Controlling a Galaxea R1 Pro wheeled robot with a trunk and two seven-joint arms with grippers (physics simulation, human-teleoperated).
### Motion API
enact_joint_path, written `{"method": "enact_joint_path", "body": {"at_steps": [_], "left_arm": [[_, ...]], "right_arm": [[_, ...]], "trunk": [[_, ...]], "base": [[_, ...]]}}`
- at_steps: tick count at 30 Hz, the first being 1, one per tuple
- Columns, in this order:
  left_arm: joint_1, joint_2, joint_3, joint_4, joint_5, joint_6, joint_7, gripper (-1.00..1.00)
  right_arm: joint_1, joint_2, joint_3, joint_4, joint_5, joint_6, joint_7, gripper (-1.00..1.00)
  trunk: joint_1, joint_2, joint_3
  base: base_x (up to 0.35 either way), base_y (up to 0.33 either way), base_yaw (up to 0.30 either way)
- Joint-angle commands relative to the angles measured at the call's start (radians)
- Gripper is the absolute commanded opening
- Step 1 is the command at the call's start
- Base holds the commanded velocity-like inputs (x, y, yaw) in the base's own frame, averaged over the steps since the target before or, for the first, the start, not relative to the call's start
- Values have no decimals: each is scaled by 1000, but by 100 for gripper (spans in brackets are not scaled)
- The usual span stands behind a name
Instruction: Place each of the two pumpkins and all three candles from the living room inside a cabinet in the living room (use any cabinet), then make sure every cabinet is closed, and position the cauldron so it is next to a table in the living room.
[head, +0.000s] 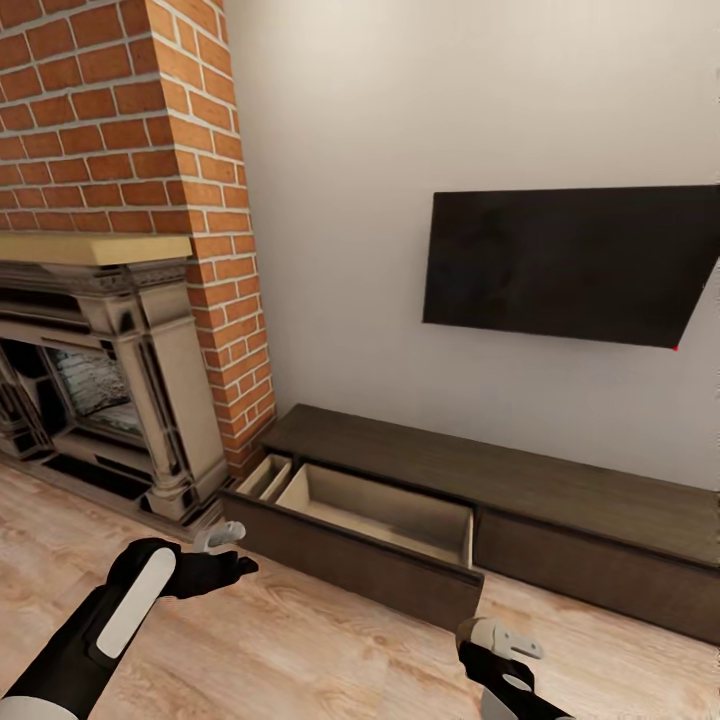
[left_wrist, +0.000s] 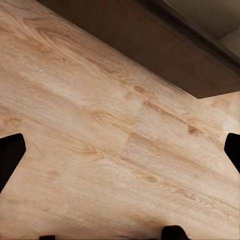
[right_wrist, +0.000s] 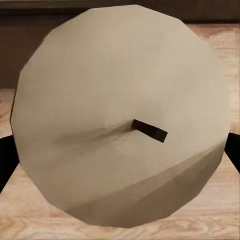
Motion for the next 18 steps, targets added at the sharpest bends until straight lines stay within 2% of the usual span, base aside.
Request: {"method": "enact_joint_path", "body": {"at_steps": [1,11,14,18], "left_arm": [[0,1,-2,-1,10,1,10,100],[0,1,-3,-1,10,1,10,100],[0,1,-3,-1,9,1,10,100],[0,1,-3,-1,9,1,10,100]], "right_arm": [[-1,0,9,1,-9,-4,-3,-100],[-1,0,8,1,-10,-4,32,-100],[-1,0,8,1,-10,-3,37,-100],[-1,0,8,1,-10,-3,38,-100]], "trunk": [[0,-1,0],[0,-1,9],[0,-1,10],[0,-1,10]], "base": [[9,309,-204],[31,313,-238],[221,224,-263],[319,57,-229]]}}
